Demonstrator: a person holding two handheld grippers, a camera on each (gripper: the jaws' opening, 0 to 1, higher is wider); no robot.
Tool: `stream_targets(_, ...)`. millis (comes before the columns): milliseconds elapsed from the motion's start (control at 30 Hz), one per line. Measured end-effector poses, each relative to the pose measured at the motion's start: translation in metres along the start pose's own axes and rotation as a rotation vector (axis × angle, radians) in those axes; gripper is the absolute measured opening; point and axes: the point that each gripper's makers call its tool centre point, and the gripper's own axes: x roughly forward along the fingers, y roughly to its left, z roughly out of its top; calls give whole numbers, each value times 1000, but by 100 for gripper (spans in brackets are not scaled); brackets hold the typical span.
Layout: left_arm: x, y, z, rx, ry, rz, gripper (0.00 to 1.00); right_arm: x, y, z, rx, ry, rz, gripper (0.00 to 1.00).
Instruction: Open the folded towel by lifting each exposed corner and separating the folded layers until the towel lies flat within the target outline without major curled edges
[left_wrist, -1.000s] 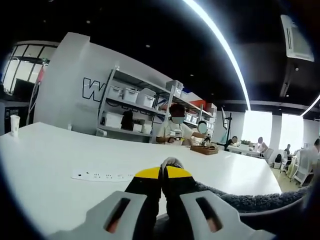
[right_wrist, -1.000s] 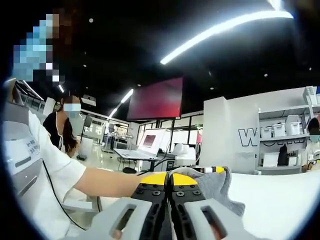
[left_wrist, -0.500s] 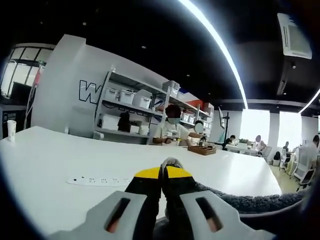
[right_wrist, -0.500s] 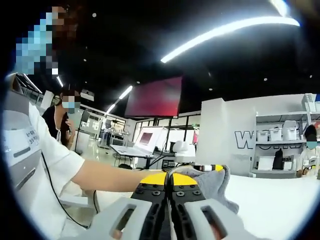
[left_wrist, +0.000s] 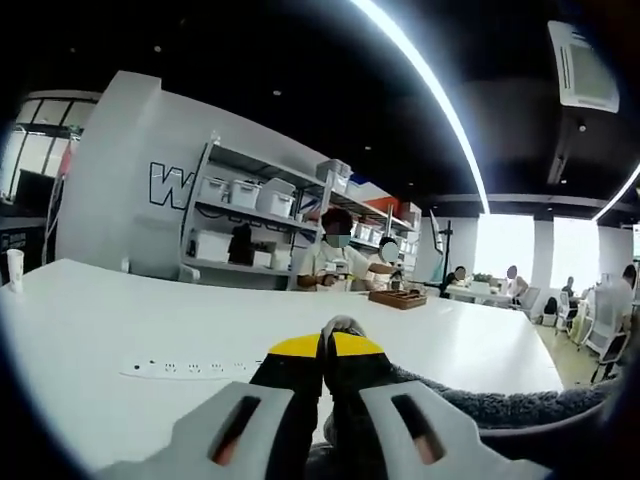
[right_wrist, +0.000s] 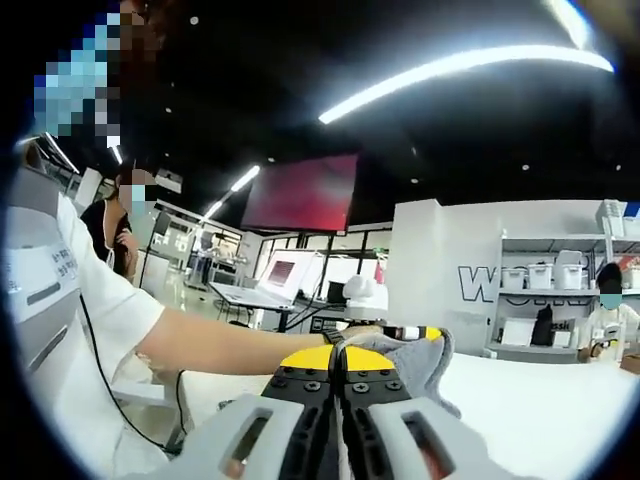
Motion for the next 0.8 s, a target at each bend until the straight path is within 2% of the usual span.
stream_targets(67, 2, -1, 2, -18, -2, -2, 0, -1, -1, 1, -6, 3, -4, 0)
stream_targets(167, 7, -9, 6, 10, -1, -10, 0, -7, -2, 0, -29, 16, -16, 0)
stream_targets(200, 14, -20, 9, 20, 1, -28, 0, -10, -5, 0, -43, 24, -26, 0)
stream_targets(267, 20, -25, 8, 20, 4, -36, 0, -14, -8, 0, -75, 31, -44, 0)
stream_targets(467, 34, -47, 5, 35, 11, -65, 0, -28, -13, 1, -92, 31, -83, 0)
stream_targets(533, 36, -49, 4, 38, 15, -66, 0, -31, -16, 1, -99, 35, -93, 0)
stream_targets(800, 48, -71, 18, 40, 3, -103, 0, -41, -22, 10, -156, 21, -143, 0)
